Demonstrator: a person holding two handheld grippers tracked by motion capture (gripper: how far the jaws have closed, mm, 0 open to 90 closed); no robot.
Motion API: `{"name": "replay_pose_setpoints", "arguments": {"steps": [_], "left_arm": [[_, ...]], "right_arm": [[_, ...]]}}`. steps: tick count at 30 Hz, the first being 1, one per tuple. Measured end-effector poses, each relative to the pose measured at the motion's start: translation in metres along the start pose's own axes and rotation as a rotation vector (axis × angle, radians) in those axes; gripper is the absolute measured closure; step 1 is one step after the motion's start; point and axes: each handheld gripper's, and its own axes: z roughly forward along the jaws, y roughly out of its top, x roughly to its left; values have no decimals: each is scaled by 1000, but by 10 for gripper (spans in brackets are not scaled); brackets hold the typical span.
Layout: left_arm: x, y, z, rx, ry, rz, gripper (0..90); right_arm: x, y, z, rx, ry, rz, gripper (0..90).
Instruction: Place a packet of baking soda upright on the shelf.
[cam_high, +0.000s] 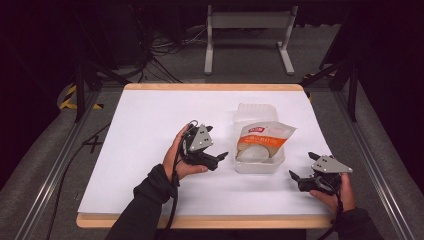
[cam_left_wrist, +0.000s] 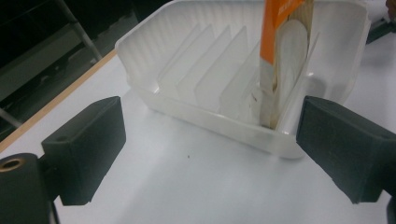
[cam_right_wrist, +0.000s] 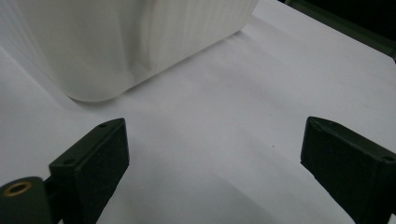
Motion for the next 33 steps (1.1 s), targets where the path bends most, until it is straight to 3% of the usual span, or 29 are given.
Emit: {"name": "replay_pose_setpoints", "arguments": {"steps": [11, 19, 33], "left_arm": [[5, -17, -14, 43, 40, 20, 60], [11, -35, -24, 115, 79, 45, 59], [18, -66, -50, 160, 135, 19, 60]], "right_arm": [[0, 0, 0, 0, 0, -6, 83], [0, 0, 0, 1, 1, -10, 81], [1, 0, 1, 5, -1, -12, 81]]}}
